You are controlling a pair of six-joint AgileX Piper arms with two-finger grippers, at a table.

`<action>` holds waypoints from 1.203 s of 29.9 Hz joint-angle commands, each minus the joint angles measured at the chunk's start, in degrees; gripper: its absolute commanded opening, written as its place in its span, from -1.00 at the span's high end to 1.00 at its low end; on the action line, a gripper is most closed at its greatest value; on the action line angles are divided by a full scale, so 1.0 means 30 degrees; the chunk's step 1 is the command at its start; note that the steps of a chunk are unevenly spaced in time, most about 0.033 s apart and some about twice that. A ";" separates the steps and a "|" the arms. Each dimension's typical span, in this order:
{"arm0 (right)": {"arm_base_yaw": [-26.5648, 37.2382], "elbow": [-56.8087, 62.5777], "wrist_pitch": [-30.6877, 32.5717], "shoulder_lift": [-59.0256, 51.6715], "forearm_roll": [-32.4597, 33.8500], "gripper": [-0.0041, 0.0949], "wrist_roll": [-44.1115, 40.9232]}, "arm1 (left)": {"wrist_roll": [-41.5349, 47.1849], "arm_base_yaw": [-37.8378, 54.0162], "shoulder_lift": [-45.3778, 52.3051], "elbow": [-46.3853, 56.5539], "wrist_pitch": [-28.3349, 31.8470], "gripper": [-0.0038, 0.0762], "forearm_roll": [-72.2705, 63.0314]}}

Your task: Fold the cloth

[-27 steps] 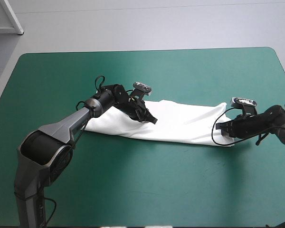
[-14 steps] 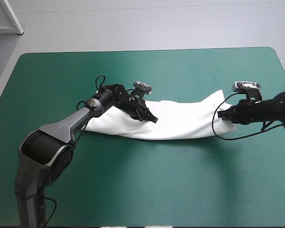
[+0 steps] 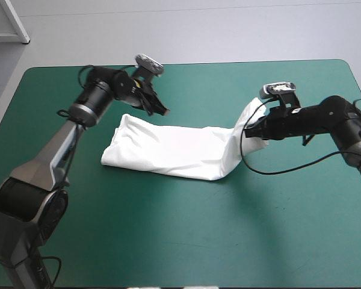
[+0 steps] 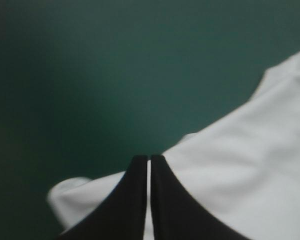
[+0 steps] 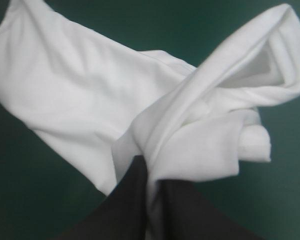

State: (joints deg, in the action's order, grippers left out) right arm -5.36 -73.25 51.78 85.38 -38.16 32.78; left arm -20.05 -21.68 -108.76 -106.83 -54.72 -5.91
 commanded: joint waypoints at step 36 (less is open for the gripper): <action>-1.2540 -2.5666 0.5003 1.6689 0.3591 0.94 -0.7423 | 0.1370 0.5968 0.5448 -0.0697 -0.4339 0.86 0.1686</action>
State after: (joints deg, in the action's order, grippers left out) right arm -42.46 -148.31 68.23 140.23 -25.05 10.31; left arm -16.60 -3.72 -94.64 -109.02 -70.52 0.00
